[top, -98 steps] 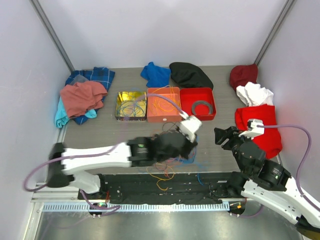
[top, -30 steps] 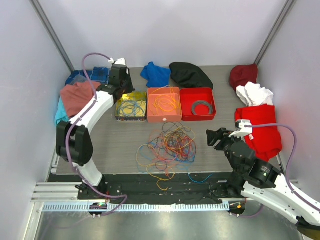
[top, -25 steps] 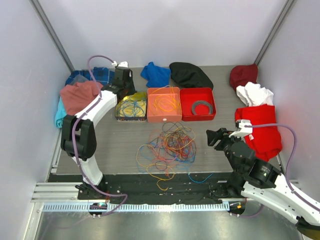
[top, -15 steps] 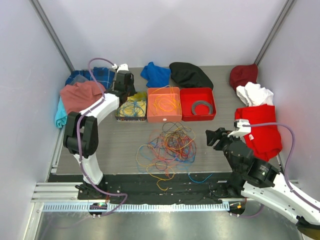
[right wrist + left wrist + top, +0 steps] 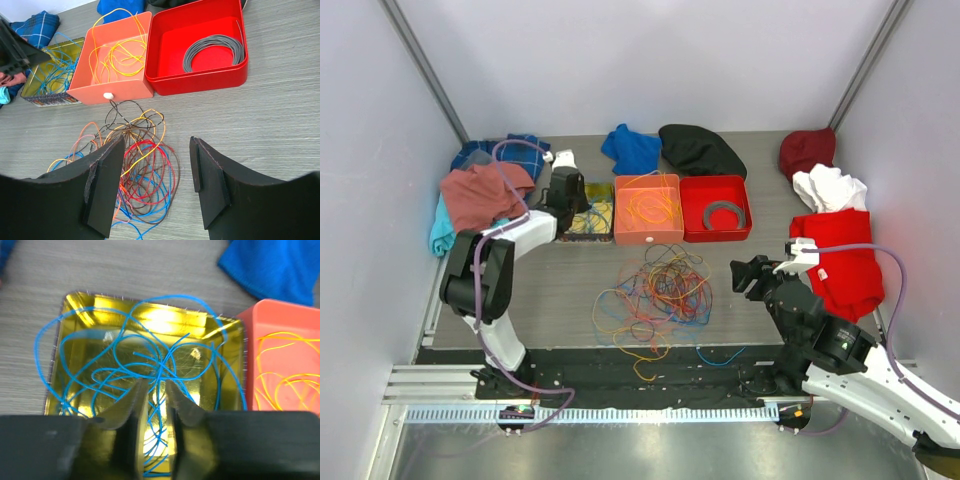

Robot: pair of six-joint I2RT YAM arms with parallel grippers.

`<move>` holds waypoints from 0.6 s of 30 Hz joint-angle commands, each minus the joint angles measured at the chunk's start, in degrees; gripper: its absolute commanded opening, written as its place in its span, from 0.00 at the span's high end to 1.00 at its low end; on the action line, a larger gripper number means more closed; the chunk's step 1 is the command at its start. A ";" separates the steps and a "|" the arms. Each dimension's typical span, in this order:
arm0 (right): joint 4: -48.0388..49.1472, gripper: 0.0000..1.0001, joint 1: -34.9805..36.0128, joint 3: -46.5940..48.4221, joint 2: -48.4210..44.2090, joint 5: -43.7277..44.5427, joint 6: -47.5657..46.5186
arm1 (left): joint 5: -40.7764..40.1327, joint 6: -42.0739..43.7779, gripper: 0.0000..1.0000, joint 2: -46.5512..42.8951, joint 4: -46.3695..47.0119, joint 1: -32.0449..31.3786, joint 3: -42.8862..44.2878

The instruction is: Untangle the cables

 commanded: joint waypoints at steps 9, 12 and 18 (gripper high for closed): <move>2.57 0.37 0.34 0.20 -0.53 0.76 -0.50 | -6.45 -2.20 0.44 -17.91 -10.02 -0.76 4.16; 3.18 0.37 0.25 -0.07 -0.19 0.05 -0.33 | -8.03 -4.13 0.43 -22.13 -14.69 -2.43 2.76; 7.22 0.37 0.34 -1.82 6.13 -5.65 0.90 | -18.56 -10.62 0.45 -28.04 -24.28 -24.71 -2.95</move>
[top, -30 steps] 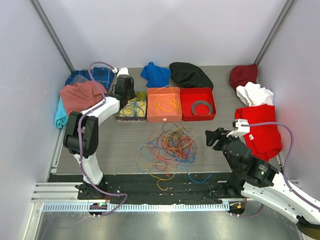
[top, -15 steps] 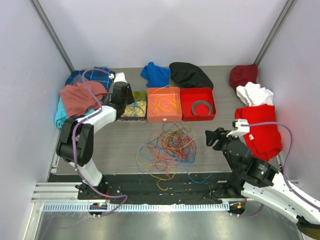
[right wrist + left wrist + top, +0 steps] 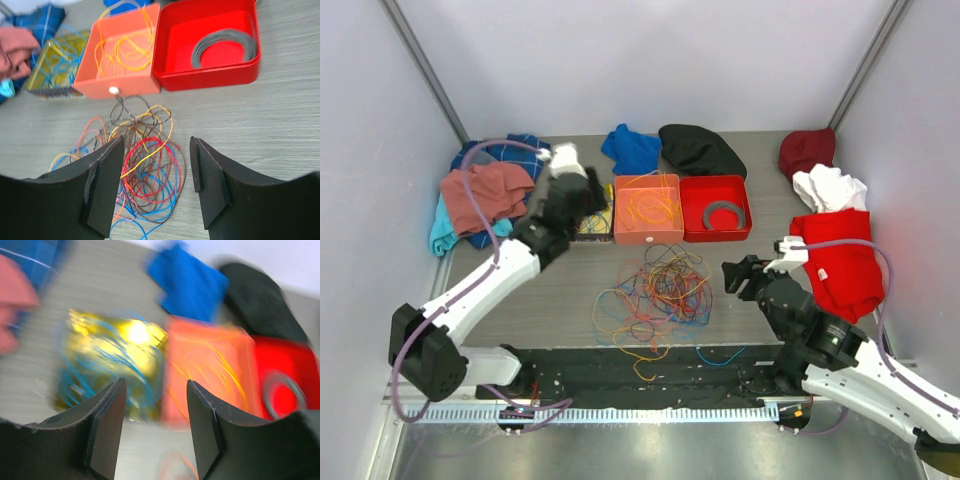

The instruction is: Untangle the cables

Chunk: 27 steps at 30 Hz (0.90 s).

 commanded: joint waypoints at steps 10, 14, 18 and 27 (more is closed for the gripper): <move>6.40 0.33 0.25 1.57 16.10 -5.75 5.66 | -1.99 -22.70 0.47 -12.76 -5.51 -27.64 -23.55; 8.33 0.31 0.16 0.97 19.79 -10.06 11.72 | -1.46 -23.41 0.48 -17.51 -4.71 -28.17 -27.16; 15.34 0.30 0.16 -2.72 19.01 -12.52 19.46 | -1.02 -23.24 0.47 -19.89 -4.89 -28.26 -28.75; 20.90 0.31 -3.09 -6.51 21.11 -14.90 28.35 | -1.80 -22.71 0.48 -23.84 -5.33 -28.26 -30.59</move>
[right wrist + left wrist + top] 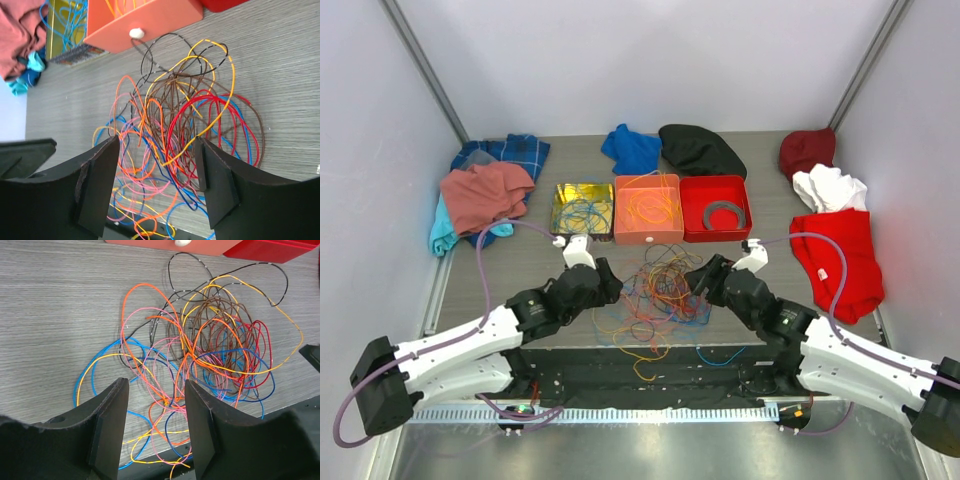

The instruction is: Untangle the cables

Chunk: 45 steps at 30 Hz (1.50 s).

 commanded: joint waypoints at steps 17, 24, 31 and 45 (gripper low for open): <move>5.68 0.34 -5.91 -0.85 5.40 -6.53 5.75 | -0.89 -0.75 0.48 -1.24 1.16 -0.35 -1.00; 3.48 0.34 -5.82 -3.14 0.04 -5.13 5.49 | -0.80 -0.66 0.48 -0.63 1.42 -0.44 -1.09; 6.72 0.34 -6.96 -3.23 2.67 -4.77 4.08 | -0.27 -0.83 0.48 0.34 1.69 -0.35 -0.74; 9.28 0.90 -10.22 0.71 3.56 -4.96 0.13 | -0.62 -1.63 0.48 -1.86 1.25 -0.35 -2.15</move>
